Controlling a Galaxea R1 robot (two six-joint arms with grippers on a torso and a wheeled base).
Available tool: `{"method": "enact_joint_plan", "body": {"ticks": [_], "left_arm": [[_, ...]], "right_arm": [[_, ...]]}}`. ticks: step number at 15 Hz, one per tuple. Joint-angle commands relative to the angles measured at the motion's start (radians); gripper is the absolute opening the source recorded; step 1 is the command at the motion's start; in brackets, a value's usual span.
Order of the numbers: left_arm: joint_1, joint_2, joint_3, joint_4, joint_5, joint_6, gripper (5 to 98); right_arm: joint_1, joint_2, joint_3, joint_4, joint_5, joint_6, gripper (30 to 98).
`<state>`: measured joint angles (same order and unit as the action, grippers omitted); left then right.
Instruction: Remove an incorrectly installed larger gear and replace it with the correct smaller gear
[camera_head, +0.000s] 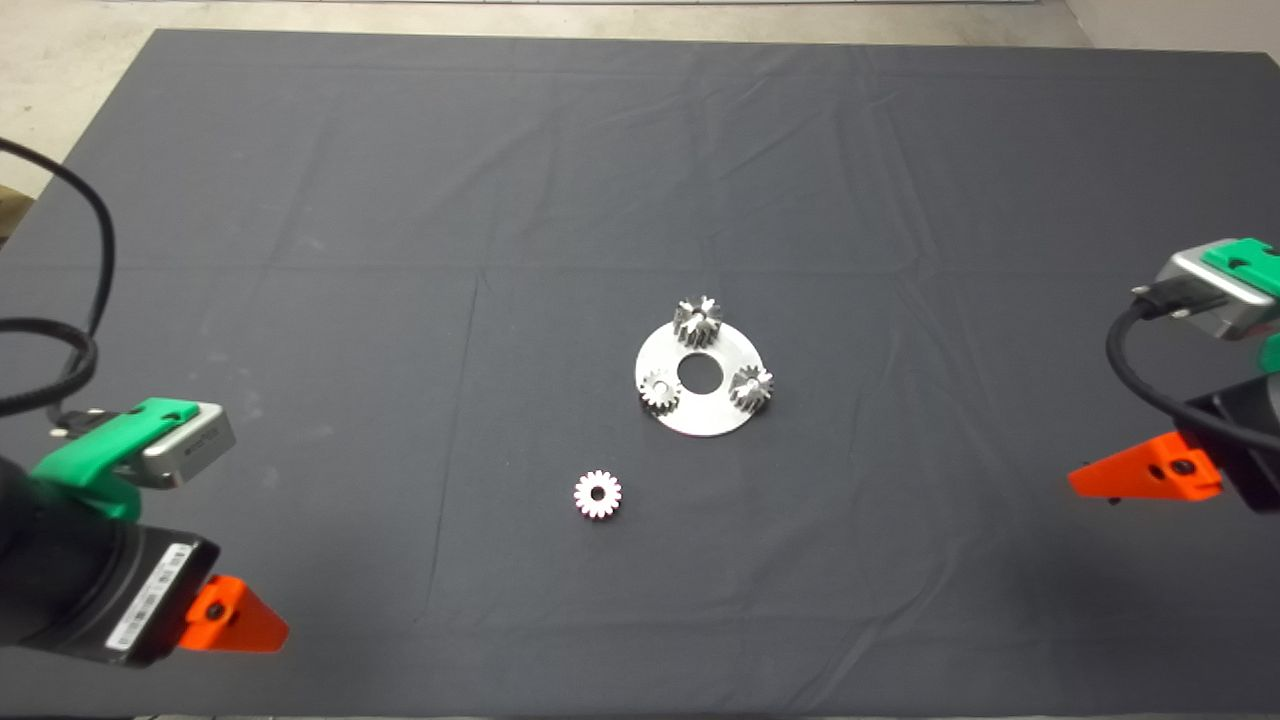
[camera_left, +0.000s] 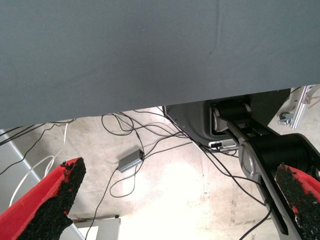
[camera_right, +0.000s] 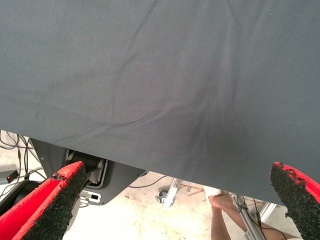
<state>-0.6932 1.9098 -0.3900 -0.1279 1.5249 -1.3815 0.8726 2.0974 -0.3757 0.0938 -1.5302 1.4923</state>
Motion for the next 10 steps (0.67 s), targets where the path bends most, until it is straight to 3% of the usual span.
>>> {"method": "enact_joint_plan", "body": {"ticks": [1, 3, 5, 8, 10], "left_arm": [[-0.014, -0.001, 0.014, -0.018, 0.015, 0.001, 97.7], [-0.014, -0.002, 0.018, -0.018, 0.015, 0.004, 97.7], [-0.014, 0.001, 0.024, -0.019, 0.014, 0.012, 97.7], [-0.014, -0.001, 0.024, -0.019, 0.014, 0.019, 97.7], [-0.014, -0.001, 0.024, -0.019, 0.014, 0.021, 97.7]], "right_arm": [[0.011, 0.003, 0.003, 0.023, -0.002, 0.0, 97.7], [0.01, 0.033, 0.002, 0.018, -0.005, -0.006, 97.7], [0.002, 0.103, -0.015, -0.008, -0.007, -0.052, 97.7], [-0.112, 0.185, -0.143, -0.189, -0.007, -0.097, 97.7], [-0.188, 0.25, -0.243, -0.242, -0.007, -0.154, 97.7]]}}
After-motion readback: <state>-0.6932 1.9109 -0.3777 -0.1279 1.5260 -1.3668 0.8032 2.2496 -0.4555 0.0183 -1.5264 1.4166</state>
